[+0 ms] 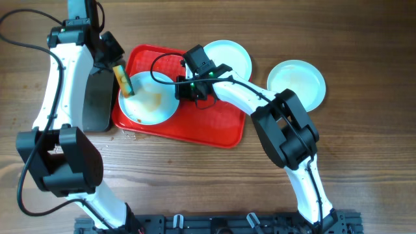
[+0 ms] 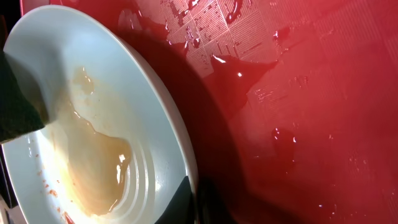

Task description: Clean dirty plates on tray and stack at the side

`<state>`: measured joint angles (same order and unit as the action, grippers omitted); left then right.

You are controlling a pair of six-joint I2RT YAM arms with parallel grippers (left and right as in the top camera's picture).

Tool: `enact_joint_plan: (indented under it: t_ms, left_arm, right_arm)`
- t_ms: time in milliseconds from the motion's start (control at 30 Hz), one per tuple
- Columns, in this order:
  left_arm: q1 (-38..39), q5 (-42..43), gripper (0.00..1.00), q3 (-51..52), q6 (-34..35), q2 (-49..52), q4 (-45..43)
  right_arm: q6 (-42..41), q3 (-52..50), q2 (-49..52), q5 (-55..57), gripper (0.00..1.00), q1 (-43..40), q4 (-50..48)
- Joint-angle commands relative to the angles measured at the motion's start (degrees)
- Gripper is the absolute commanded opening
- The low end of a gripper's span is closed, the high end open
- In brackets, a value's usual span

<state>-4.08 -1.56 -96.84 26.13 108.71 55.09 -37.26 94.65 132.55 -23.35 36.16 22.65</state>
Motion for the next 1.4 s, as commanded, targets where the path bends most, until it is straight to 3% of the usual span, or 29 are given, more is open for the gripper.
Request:
enact_joint_plan:
  t_ms: [0, 133, 267, 300, 333, 367, 400, 533, 700, 833, 900, 1033, 1367]
  left_arm:
    - [0.1, 2.7, 0.46, 3.1, -0.4, 3.5, 0.1]
    - [2.1, 4.9, 0.65, 4.0, -0.4, 8.0, -0.2]
    - [3.8, 0.8, 0.62, 4.0, -0.4, 11.3, -0.1]
    - [3.8, 0.4, 0.50, 4.0, -0.4, 11.9, -0.1]
    - [3.8, 0.4, 0.22, 4.0, -0.4, 12.1, -0.1]
    - [3.7, 0.4, 0.09, 4.0, -0.4, 12.1, -0.2]
    - [3.6, 0.4, 0.04, 4.0, -0.4, 12.0, -0.2]
    - [2.1, 1.5, 0.04, 3.9, -0.2, 10.3, -0.1]
    - [-2.0, 7.2, 0.04, 3.8, -0.2, 2.1, -0.1]
    - [-2.8, 7.3, 0.04, 3.8, -0.4, -1.5, -0.1]
    - [-2.8, 7.3, 0.04, 3.8, -0.4, -1.4, -0.1]
    - [-2.8, 7.8, 0.04, 3.8, -0.4, -1.1, 0.0]
    - [-2.8, 7.8, 0.04, 3.9, -0.4, -1.1, 0.1]
  right_arm:
    - [-0.3, -0.5, 3.3, 0.8, 0.04, -0.4, 0.9]
    - [-0.3, -0.5, 3.3, 0.8, 0.04, -0.4, 0.5]
    - [-0.2, -0.5, 3.3, 0.8, 0.04, -0.4, 0.5]
    - [-0.2, -0.5, 3.3, 0.8, 0.04, -0.4, 0.5]
    - [-0.2, -0.5, 3.3, 0.8, 0.04, -0.4, 0.5]
    - [-0.2, -0.5, 3.3, 0.8, 0.04, -0.4, 0.5]
    - [-0.2, -0.5, 3.3, 0.8, 0.04, -0.4, 0.5]
    - [1.4, 0.9, 3.3, -2.0, 0.04, -1.1, 3.3]
    - [16.3, 13.2, 2.2, 0.3, 0.04, -3.7, 22.5]
    - [24.5, 19.7, 1.0, 5.6, 0.04, -3.9, 32.0]
    - [26.9, 19.9, -0.4, 6.3, 0.04, -3.9, 33.5]
    - [28.5, 19.9, -4.9, 18.7, 0.04, -3.9, 36.1]
    - [27.2, 19.9, -14.7, 38.5, 0.04, -2.9, 32.7]
